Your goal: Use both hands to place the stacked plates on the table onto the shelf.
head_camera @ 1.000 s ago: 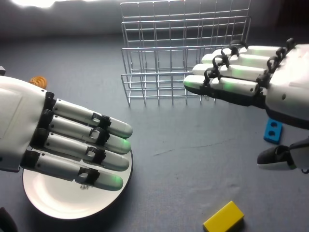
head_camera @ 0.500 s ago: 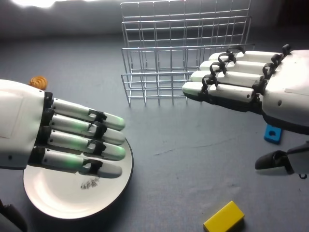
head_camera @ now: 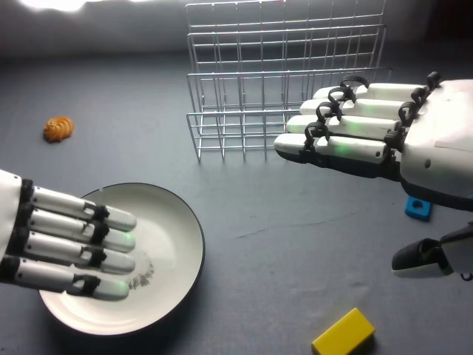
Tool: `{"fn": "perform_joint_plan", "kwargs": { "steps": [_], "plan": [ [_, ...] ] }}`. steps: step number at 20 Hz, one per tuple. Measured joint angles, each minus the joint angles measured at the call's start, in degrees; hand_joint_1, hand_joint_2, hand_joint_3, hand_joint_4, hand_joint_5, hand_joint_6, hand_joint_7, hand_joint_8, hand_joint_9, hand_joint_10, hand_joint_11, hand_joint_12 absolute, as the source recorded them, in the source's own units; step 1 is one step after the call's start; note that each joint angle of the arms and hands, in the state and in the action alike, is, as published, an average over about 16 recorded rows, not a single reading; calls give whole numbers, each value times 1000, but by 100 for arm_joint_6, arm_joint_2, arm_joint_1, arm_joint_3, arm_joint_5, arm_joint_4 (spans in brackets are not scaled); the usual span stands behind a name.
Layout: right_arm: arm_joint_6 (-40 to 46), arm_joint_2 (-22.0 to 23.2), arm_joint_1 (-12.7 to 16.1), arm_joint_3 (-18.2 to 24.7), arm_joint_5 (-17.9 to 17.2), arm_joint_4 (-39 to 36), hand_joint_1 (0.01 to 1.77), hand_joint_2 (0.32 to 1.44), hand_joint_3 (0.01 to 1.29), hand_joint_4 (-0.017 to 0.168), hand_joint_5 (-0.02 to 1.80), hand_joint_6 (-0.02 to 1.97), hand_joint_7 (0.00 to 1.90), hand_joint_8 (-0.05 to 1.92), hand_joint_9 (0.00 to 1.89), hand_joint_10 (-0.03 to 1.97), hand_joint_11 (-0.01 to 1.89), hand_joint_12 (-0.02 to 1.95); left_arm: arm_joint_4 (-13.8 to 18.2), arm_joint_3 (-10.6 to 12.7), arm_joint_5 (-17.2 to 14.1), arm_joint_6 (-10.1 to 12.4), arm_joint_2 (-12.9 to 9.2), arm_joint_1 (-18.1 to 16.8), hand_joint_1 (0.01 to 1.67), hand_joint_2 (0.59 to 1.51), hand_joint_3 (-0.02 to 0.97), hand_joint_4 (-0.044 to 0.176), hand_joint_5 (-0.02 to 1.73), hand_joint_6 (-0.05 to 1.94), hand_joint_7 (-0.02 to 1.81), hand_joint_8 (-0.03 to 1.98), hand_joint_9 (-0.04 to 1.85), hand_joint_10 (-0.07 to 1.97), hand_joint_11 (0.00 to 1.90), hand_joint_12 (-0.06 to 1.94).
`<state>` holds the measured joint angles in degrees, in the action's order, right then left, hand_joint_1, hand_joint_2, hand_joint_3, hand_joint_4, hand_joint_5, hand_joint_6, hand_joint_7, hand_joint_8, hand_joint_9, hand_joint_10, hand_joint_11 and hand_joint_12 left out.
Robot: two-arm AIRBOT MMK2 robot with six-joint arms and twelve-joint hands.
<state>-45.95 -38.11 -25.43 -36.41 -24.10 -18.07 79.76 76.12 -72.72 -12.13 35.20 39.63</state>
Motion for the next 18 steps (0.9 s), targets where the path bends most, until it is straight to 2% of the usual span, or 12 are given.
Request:
{"fn": "perform_joint_plan", "kwargs": {
  "steps": [4,8,18],
  "plan": [
    [-1,-8,0,3,1,-6,1021,911,17,-1,21,21,21,12,13,5,20,52,-337,205,52,-342,90,443,15,1104,13,2,17,12,21,-4,20,7,15,-11],
    [-2,-15,0,5,3,-10,1023,913,18,-1,21,21,21,13,13,5,23,23,-532,336,214,-512,164,727,15,1096,13,2,17,12,20,-4,21,6,15,-12],
    [-35,-21,-1,19,11,-15,1031,917,18,-1,21,20,21,13,13,5,24,70,-429,654,651,-535,240,1038,16,1085,13,2,21,12,18,-4,21,6,15,-13]
  ]
}}
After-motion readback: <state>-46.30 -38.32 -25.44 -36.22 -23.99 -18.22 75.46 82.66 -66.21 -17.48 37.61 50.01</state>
